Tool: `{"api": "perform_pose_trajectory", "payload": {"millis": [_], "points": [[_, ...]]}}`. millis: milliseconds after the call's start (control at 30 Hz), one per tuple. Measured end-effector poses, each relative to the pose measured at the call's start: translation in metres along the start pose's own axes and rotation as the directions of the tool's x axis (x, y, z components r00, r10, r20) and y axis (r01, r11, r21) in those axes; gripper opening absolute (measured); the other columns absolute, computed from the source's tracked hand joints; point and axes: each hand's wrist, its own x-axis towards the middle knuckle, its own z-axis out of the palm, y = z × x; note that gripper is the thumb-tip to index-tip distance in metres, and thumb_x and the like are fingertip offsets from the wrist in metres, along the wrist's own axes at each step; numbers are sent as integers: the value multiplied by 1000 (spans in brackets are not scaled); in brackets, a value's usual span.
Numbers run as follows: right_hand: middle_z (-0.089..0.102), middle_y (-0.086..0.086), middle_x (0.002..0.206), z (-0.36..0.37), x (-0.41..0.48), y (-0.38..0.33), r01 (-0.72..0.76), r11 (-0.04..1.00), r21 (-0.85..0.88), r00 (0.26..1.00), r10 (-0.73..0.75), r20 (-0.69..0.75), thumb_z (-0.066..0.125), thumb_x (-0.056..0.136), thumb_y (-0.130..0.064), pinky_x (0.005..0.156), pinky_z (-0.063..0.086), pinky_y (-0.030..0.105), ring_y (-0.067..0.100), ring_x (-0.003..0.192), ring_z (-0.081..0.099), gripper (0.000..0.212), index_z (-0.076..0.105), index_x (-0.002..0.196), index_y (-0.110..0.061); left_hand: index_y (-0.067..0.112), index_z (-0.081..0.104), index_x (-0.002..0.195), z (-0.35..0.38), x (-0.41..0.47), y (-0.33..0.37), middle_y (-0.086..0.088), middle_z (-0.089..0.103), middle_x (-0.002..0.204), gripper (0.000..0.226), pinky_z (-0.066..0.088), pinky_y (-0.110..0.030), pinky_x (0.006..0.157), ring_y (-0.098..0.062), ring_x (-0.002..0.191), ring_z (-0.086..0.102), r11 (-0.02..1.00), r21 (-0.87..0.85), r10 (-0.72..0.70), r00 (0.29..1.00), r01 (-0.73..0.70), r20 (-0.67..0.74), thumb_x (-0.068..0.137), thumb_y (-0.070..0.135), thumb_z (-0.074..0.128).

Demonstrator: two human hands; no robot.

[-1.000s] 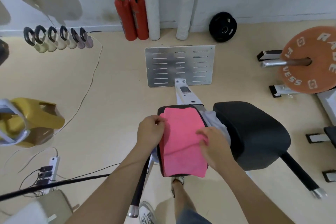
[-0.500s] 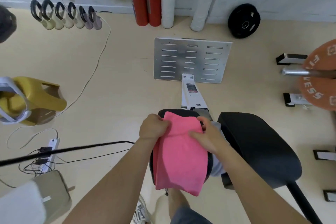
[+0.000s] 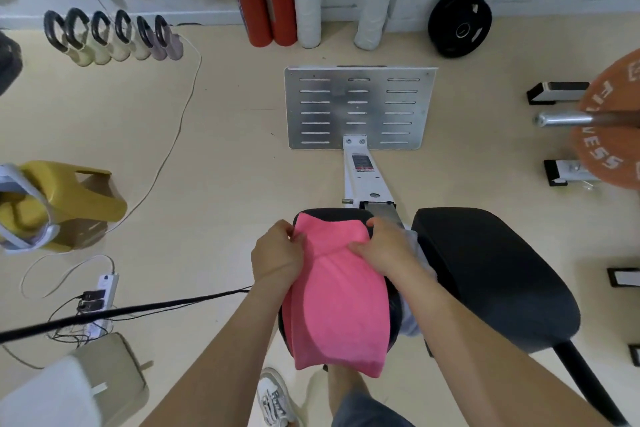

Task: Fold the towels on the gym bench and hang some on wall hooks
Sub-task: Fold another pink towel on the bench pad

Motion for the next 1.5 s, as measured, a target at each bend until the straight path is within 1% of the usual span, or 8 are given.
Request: {"api": "perform_pose_trajectory", "payload": {"millis": [233,400,633,767,1100,1233,1367,1500], "points": [[56,14,124,18,-18,9,75,990,-118,976,-97,-193,41,96,-37,84,48,39,29,109,55,45,42,133,-12,23,40,132,6,-8,17,-10,43,128,51,42,-37,75,-29,110,45,878,378,309,951,-292,18,85,5,44],[41,12,143,40,-58,33,134,987,-93,919,-159,-362,40,97,-42,104,37,40,27,130,40,56,31,145,-16,30,36,142,21,-40,17,3,29,154,44,27,-37,109,-21,140,26,568,348,638,666,-746,386,99,37,29],[45,-2,110,96,-131,71,156,737,658,889,186,-419,77,78,-23,80,41,13,6,95,46,45,46,111,-26,28,37,142,23,-53,-14,-5,39,149,60,27,-46,112,-27,136,36,581,416,610,713,-700,347,92,46,8],[54,-1,87,110,-135,80,64,541,838,913,308,-269,78,77,-15,74,47,30,18,80,55,33,48,90,-19,19,64,106,13,-86,-34,-8,65,105,52,51,-42,73,-32,92,64,493,382,797,582,-782,163,68,21,29],[41,-5,54,124,-154,73,64,796,603,893,225,-391,73,71,-20,56,31,25,14,56,37,32,49,50,-20,15,69,91,-11,-112,-80,-10,65,102,40,51,-39,77,-31,92,63,149,484,887,333,-862,320,72,12,35],[32,-2,58,119,-165,64,-2,660,751,949,238,-207,61,84,-7,44,24,16,12,53,30,36,35,60,-15,13,65,102,-14,-117,-94,-17,60,118,52,48,-46,91,-36,107,58,93,511,844,340,-854,414,63,8,29],[55,11,93,114,-177,65,-101,561,822,978,208,-23,48,95,-12,64,52,33,21,78,56,12,50,100,-2,14,55,124,-8,-116,-118,-20,48,139,59,44,-50,99,-38,127,47,89,549,794,392,-831,465,66,6,57],[56,10,75,104,-192,58,-85,123,989,990,119,70,44,99,-5,49,51,26,11,46,52,6,48,94,-5,18,40,142,-3,-114,-132,-12,38,150,83,43,-52,101,-29,136,39,197,508,752,462,-839,471,68,37,73]]}}
